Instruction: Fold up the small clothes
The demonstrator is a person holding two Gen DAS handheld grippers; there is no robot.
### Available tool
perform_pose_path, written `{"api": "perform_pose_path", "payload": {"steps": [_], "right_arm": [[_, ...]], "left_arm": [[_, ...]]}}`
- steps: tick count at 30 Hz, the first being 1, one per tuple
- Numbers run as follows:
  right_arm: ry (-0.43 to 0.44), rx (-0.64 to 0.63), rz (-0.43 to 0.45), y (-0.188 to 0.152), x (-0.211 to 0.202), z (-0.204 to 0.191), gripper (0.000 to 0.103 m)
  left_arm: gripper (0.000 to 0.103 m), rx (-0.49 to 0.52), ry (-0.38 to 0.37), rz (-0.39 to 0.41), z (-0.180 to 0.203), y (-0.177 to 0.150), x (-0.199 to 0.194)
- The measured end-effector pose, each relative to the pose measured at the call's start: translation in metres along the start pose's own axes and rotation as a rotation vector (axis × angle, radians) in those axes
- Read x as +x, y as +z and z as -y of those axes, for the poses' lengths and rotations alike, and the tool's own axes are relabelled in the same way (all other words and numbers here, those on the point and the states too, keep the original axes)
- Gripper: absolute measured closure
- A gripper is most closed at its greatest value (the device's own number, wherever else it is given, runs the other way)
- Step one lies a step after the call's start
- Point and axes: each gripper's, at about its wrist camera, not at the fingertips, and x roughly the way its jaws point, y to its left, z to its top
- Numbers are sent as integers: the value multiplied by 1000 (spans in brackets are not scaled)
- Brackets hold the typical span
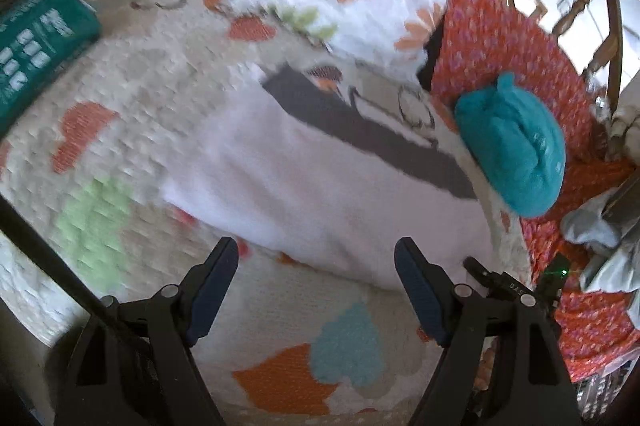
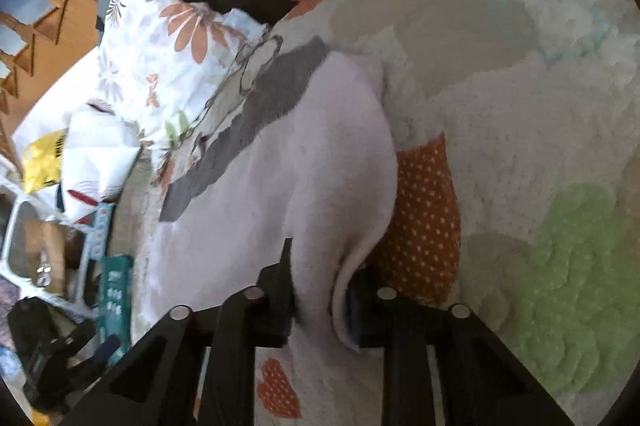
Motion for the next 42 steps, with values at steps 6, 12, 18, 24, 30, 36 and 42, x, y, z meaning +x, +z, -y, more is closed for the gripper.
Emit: {"api": "perform_pose_path", "payload": {"steps": [6, 12, 18, 24, 30, 36, 42], "right_arm": [[-111, -283, 64, 4, -2, -121, 84], [-86, -555, -45, -39, 71, -256, 85], [-126, -753, -162, -106, 150, -315, 85], [-24, -775, -180, -123, 168, -337, 48], [246, -659, -249, -96, 124, -319, 45], [80, -589, -111, -51, 77, -261, 45], [52, -646, -119, -32, 89, -278, 45]], "left_arm": [[24, -29, 47, 95, -61, 17, -40], [24, -103, 87, 129, -123, 20, -62], [24, -187, 130, 123, -178, 15, -71], [24, -235, 140, 112, -206, 11, -69], [24, -231, 134, 117, -201, 16, -64], [24, -106, 128, 95, -164, 34, -41], [24, -40, 40, 46, -124, 51, -7]]}}
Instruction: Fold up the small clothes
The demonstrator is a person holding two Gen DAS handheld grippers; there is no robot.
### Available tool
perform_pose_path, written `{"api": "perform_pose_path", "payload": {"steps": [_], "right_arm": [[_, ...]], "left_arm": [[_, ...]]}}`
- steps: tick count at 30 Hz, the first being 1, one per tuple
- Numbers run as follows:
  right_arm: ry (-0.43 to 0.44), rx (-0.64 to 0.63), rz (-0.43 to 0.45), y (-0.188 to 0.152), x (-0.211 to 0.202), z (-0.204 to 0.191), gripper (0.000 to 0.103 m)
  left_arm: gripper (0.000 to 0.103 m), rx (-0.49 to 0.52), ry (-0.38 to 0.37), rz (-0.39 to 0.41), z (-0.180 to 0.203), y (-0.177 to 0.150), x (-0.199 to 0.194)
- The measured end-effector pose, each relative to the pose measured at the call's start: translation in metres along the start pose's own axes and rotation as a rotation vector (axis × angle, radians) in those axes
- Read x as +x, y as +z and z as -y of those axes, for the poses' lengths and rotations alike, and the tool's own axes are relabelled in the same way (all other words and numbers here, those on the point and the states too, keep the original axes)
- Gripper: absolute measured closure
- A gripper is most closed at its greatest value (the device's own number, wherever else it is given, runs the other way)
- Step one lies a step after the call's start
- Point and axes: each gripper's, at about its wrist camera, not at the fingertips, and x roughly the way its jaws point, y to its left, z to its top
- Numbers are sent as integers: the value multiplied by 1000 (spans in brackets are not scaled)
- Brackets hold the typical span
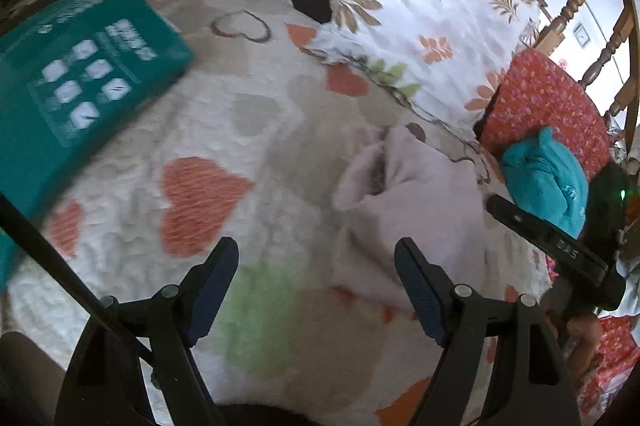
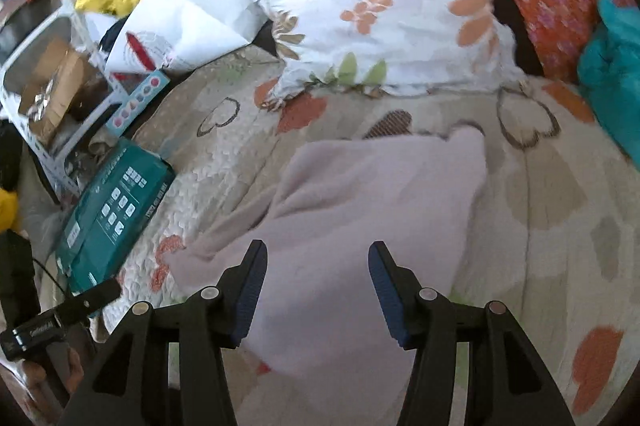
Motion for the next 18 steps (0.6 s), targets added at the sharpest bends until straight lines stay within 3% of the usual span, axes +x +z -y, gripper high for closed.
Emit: {"api": "perform_pose_path", "payload": {"steps": [5, 10, 11, 13, 18], "right_arm": [[65, -81, -50, 4, 32, -36, 45], [-18, -117, -111, -7, 68, -53, 45], [-28, -121, -138, -11, 76, -53, 58], [-25, -121, -205, -21, 88, -45, 99], [7, -71, -157, -31, 62, -23, 100]], "left_arm": [[24, 32, -8, -12, 8, 4, 10], [24, 8, -15, -1, -5, 4, 8], [24, 0, -18, 1, -7, 4, 7], [24, -1, -26, 7, -7, 5, 4], [24, 50, -109, 41, 14, 14, 0]]}}
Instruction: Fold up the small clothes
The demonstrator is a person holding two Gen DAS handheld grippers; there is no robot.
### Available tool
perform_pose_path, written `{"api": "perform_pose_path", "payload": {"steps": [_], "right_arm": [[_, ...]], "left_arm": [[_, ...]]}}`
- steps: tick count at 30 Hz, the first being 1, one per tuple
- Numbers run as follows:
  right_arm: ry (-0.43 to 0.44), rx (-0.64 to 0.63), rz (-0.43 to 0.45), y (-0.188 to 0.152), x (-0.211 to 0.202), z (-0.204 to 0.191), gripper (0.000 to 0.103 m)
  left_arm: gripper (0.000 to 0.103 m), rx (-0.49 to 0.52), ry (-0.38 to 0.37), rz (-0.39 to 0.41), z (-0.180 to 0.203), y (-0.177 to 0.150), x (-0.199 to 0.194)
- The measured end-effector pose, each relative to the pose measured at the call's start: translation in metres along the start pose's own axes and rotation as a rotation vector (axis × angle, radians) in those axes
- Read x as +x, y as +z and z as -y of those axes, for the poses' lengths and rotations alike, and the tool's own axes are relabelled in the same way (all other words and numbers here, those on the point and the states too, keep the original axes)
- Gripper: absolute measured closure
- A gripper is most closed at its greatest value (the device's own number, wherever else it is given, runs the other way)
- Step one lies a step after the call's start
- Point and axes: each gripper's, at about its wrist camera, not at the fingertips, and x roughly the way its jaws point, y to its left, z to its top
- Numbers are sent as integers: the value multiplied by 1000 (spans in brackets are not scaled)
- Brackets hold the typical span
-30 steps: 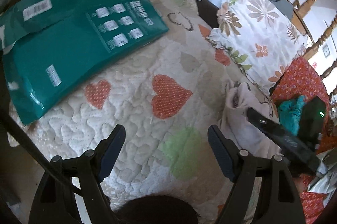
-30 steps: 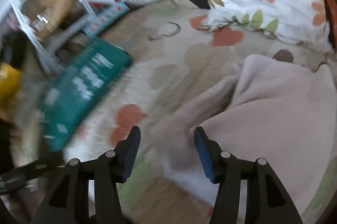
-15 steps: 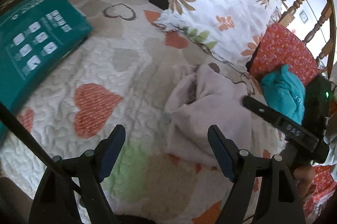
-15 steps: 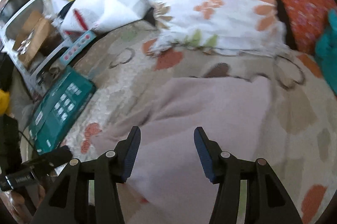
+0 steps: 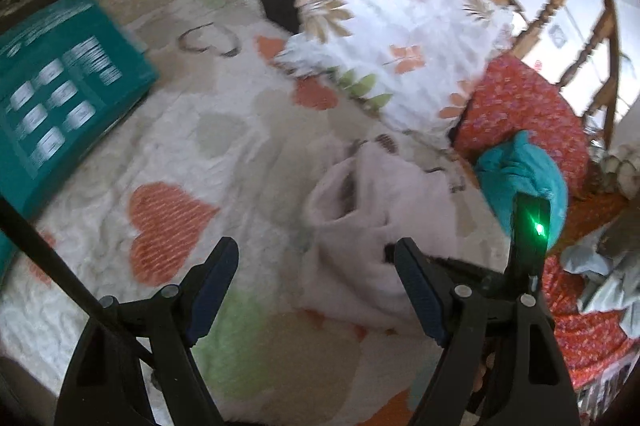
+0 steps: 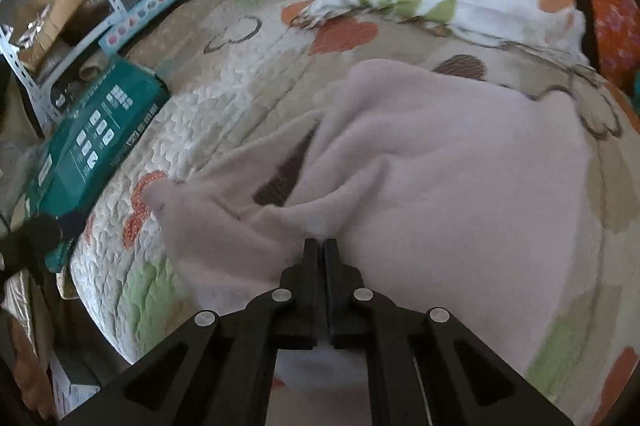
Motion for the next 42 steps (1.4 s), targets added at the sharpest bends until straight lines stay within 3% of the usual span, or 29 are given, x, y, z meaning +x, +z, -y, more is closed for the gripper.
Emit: {"api": "perform_pose_path", "payload": {"steps": [2, 4, 9, 11, 13, 15, 18, 19, 20, 22, 28, 31, 34, 37, 42], "right_arm": [[88, 18, 30, 0, -17, 8, 99], [123, 69, 64, 7, -34, 21, 98], [27, 110, 107, 36, -44, 40, 80], [-9, 98, 78, 51, -31, 39, 58], [-21, 84, 44, 62, -13, 34, 55], [-34, 61, 3, 73, 9, 26, 55], [-56, 18, -43, 83, 41, 12, 55], [-67, 9, -62, 84, 52, 10, 62], [-73, 4, -87, 84, 62, 8, 91], [-76, 20, -78, 82, 63, 10, 93], [-23, 123, 108, 86, -22, 29, 94], [0, 134, 137, 100, -42, 27, 94], [-7, 107, 108, 116, -22, 10, 94], [-15, 89, 38, 123, 27, -10, 94], [-8, 140, -54, 114, 91, -12, 93]], "left_arm": [[23, 55, -44, 11, 15, 5, 7], [23, 120, -66, 12, 30, 10, 18], [23, 242, -98, -78, 49, 17, 68], [23, 244, -76, -140, 44, 13, 89], [33, 224, -73, -212, 35, 5, 105], [75, 209, -73, -253, 27, -5, 111], [85, 157, -95, -257, 17, -19, 107], [87, 140, -99, -249, 15, -21, 104], [90, 127, -107, -244, 15, -22, 100], [92, 104, -123, -231, 17, -23, 91], [97, 30, -291, -207, 30, -25, 58], [97, -28, -337, -193, 27, -26, 55], [97, -88, -283, -175, 6, -25, 59], [97, -141, -229, -184, -16, -28, 66], [97, -192, -180, -194, -34, -38, 72]]}}
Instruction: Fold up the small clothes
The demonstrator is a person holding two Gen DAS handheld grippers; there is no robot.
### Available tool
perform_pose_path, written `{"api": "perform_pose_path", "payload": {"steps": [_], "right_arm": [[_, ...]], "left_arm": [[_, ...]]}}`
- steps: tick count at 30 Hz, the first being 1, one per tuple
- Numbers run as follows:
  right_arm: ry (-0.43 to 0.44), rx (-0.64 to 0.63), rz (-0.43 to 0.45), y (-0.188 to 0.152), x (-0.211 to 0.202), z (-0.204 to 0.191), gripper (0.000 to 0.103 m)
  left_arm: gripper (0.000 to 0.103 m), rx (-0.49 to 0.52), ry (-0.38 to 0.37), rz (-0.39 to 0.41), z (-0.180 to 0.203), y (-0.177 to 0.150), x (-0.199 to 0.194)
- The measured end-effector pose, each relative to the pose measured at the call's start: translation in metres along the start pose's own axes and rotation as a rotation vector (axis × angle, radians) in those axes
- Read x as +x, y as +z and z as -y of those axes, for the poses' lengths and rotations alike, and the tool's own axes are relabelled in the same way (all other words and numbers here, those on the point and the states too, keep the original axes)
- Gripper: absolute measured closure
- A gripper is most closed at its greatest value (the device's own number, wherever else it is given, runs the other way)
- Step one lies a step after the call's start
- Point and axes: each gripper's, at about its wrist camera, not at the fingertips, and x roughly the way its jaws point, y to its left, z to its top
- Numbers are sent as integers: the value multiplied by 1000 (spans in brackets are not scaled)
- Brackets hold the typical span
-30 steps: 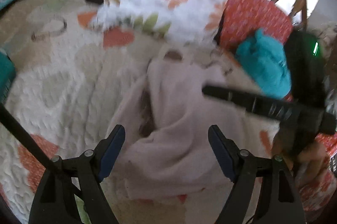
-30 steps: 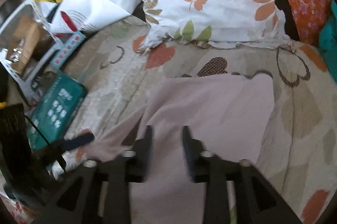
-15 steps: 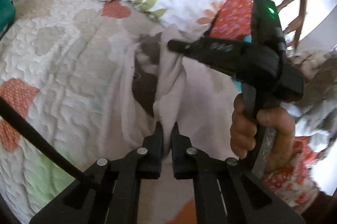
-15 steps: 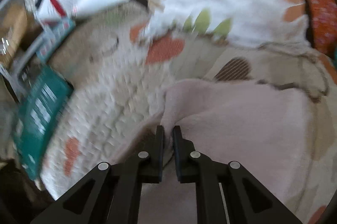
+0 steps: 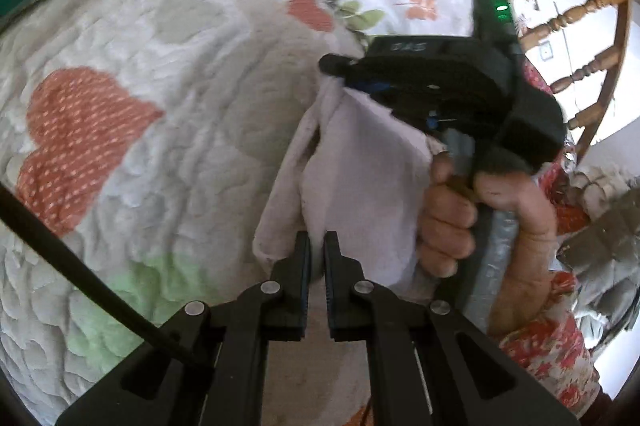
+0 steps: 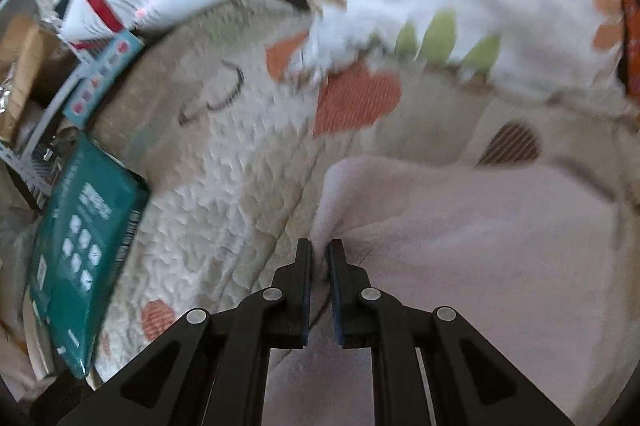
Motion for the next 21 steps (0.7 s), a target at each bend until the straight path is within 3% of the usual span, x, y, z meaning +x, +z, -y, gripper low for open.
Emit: {"api": "perform_pose_path", "payload": {"steps": [3, 6, 7, 9, 10, 12, 15, 17, 19, 21], "right_arm": [[38, 40, -42, -2, 18, 10, 89], [152, 104, 9, 0, -12, 26, 87], [180, 106, 35, 1, -25, 29, 82], [234, 101, 116, -3, -68, 43, 62], [232, 97, 158, -8, -91, 54, 48], [189, 88, 209, -21, -123, 75, 41], [63, 102, 200, -56, -145, 117, 39], [51, 146, 170, -79, -142, 139, 39], [97, 213, 151, -106, -138, 161, 39], [202, 263, 151, -124, -128, 169, 39]], "left_arm": [[96, -21, 6, 4, -2, -2, -3], [91, -22, 15, 21, 3, -5, -17], [83, -16, 21, 35, 5, -4, -24], [56, -3, 32, 89, 10, -1, -40], [49, 0, 41, 116, 12, 2, -46], [29, 1, 55, 164, 16, 8, -53], [23, 30, 65, 146, 22, 23, -40], [21, 84, 73, 106, 29, 32, -20], [20, 140, 91, 52, 35, 35, 2], [20, 163, 104, 3, 38, 37, 23]]}}
